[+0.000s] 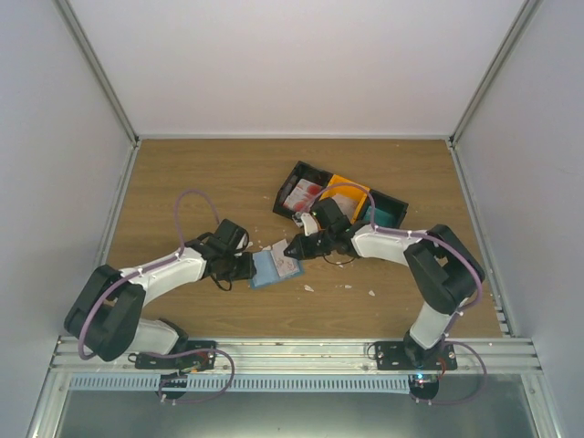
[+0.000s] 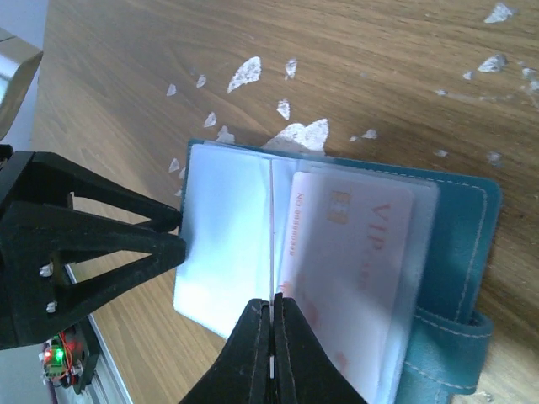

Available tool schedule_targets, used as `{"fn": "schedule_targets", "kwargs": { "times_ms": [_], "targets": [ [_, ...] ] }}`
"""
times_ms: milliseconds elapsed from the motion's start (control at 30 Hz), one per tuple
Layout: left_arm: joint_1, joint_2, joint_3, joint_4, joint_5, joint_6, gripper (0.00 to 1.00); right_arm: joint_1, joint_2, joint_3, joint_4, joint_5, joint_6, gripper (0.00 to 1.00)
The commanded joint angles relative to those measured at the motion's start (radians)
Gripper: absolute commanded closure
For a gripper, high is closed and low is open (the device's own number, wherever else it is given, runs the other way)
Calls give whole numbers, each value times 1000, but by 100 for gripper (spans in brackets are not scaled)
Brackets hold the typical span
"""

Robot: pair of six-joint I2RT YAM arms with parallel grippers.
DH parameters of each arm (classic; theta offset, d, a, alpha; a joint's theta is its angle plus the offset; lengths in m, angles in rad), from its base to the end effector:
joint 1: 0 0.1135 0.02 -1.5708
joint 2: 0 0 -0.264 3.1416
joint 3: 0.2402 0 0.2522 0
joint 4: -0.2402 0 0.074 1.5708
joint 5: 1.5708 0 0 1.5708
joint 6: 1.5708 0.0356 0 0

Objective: Put the credit cards into the card holder
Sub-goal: Insert the credit card into the card holder.

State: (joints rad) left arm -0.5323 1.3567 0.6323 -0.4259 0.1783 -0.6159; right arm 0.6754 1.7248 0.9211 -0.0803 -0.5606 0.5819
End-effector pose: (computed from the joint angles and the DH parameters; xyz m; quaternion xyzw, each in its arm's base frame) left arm 0.1964 -0.1230 0.1545 -0.0221 0.9740 -0.1860 0.1273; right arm 0.2533 0.2272 0.1591 -0.1353 0.8995 0.4010 0.1085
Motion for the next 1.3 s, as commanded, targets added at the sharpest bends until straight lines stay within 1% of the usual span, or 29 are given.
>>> {"fn": "schedule_targets", "kwargs": {
  "times_ms": [0,100,167,333,533,667,867,1033,1133,1267],
  "targets": [
    [9,13,-18,46,34,26,67,-24,40,-11,44,-72,25,99],
    [13,18,-22,44,28,34,71,-25,75,-13,30,-93,35,99],
    [14,28,-23,44,34,35,73,-25,86,-11,24,-81,34,99],
    [14,58,-31,55,46,35,83,-25,104,-3,27,-97,40,100],
    [14,72,-36,52,44,34,86,-25,129,-14,68,-147,59,100],
    [14,73,-40,40,34,32,86,-24,132,-23,112,-195,87,99],
    [14,37,-39,28,20,22,86,-26,110,-21,105,-200,100,99],
    [14,-27,-26,4,7,14,86,-26,73,-26,86,-149,102,100],
    [14,-62,-31,15,7,6,82,-25,65,-25,54,-92,99,99],
    [14,-80,-34,33,24,3,80,-23,62,-29,74,-108,110,100]
  ]
}}
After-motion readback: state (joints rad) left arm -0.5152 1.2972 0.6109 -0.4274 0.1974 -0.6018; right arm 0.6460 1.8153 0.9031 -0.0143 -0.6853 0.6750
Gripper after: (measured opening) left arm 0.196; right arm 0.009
